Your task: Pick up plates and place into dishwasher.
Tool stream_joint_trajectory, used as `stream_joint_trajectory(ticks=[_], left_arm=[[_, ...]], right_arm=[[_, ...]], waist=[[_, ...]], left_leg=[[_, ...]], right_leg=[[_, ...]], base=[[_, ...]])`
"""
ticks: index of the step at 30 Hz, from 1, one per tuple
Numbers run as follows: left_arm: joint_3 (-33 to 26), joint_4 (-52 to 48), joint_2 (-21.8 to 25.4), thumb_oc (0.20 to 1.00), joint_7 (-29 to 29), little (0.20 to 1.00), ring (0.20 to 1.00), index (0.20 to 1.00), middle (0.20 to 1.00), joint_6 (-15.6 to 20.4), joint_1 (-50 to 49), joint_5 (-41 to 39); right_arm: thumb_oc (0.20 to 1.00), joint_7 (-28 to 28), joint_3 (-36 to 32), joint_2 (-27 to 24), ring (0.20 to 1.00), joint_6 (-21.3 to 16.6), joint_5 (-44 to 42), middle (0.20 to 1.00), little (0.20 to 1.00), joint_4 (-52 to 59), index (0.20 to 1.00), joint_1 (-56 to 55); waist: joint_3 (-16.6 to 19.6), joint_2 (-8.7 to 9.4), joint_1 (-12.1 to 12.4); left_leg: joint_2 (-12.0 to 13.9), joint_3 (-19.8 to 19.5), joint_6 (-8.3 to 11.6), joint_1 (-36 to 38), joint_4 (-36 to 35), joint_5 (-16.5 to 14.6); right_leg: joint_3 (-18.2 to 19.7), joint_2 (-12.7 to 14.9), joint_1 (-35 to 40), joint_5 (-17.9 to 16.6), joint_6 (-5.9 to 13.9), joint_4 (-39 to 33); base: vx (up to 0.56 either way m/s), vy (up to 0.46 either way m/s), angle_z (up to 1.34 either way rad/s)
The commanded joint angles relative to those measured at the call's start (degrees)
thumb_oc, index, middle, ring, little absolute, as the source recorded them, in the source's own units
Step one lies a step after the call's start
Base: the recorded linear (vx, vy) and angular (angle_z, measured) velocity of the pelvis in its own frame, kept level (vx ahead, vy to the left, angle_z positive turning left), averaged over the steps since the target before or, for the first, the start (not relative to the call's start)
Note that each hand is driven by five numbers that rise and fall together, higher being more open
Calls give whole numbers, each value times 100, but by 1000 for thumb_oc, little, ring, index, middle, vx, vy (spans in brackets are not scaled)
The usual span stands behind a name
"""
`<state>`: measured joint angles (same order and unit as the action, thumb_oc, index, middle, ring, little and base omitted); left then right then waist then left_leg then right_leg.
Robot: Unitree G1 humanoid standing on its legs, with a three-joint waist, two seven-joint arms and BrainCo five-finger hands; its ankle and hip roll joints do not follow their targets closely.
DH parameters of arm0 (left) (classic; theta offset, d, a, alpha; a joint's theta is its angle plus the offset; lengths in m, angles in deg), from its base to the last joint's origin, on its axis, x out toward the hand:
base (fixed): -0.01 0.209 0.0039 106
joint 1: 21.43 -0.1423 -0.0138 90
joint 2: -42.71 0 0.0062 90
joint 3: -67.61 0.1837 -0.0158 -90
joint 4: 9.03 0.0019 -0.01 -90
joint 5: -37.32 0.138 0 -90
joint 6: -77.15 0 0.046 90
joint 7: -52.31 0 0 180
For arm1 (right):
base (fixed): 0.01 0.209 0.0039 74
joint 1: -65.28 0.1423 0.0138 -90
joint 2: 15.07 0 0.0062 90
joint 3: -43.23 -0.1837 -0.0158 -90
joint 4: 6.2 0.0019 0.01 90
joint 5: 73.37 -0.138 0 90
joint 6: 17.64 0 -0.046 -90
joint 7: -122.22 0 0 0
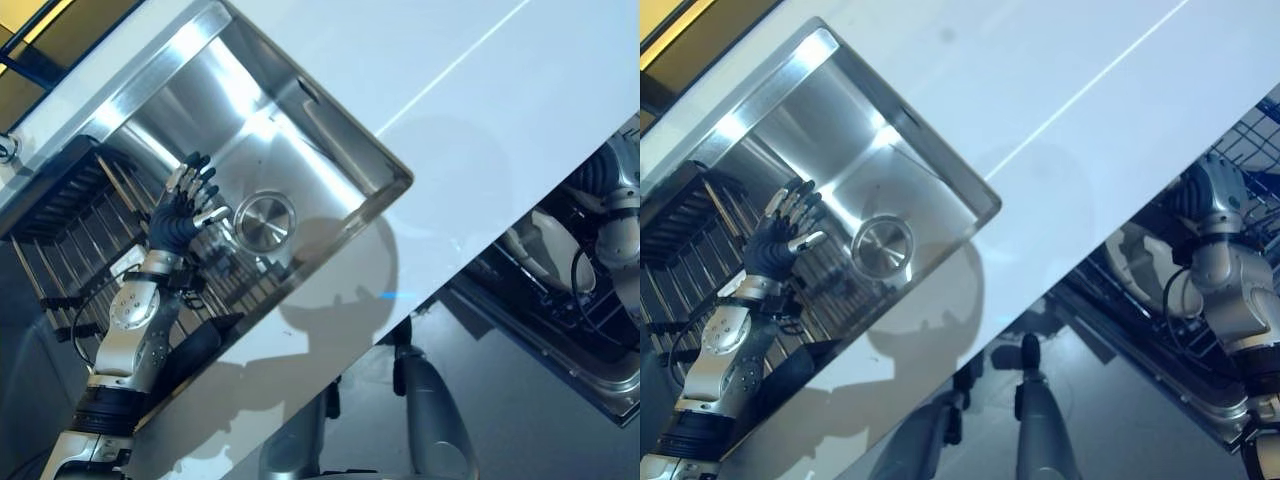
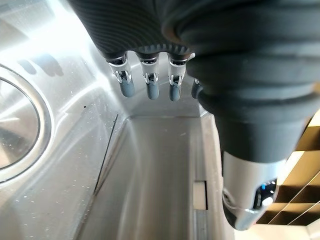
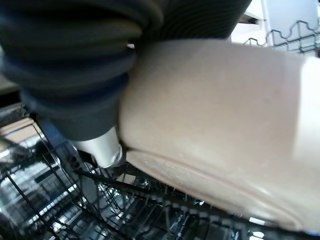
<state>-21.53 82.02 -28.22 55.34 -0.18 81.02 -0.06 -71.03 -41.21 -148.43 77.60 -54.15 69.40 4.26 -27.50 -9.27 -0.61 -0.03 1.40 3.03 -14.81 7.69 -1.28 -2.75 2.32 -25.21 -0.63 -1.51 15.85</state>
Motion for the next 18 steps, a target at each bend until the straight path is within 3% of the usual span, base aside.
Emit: stream_joint_trajectory(ticks=[1, 7, 18], left_arm=[[-143, -189, 426, 1000, -188, 1000, 1000, 1000, 1000, 306, -214, -245], [-153, -155, 507, 1000, -167, 1000, 1000, 1000, 1000, 332, -171, -345], [40, 7, 427, 1000, -270, 1000, 1000, 1000, 1000, 414, 129, -248]], right_arm=[[200, 142, 304, -519, 200, 20, 492, 200, 200, -192, 200, 500], [200, 406, 640, -737, 200, 76, 476, 200, 200, -609, 200, 744], [200, 761, 1264, -415, 200, 339, -7, 200, 200, -1818, 200, 1328]], waist=[[145, 131, 19], [106, 79, 23], [-32, -152, 58]], left_leg=[[-202, 4, -247, -560, 267, 76], [-205, 35, -226, -569, 254, 85], [-242, 79, -213, -639, 196, 155]], right_leg=[[-214, 160, 235, 615, 327, 156], [-231, 184, 203, 618, 310, 157], [-238, 263, 51, 630, 314, 238]], base=[[-40, -8, -2], [-36, -5, 0], [-24, 13, -1]])
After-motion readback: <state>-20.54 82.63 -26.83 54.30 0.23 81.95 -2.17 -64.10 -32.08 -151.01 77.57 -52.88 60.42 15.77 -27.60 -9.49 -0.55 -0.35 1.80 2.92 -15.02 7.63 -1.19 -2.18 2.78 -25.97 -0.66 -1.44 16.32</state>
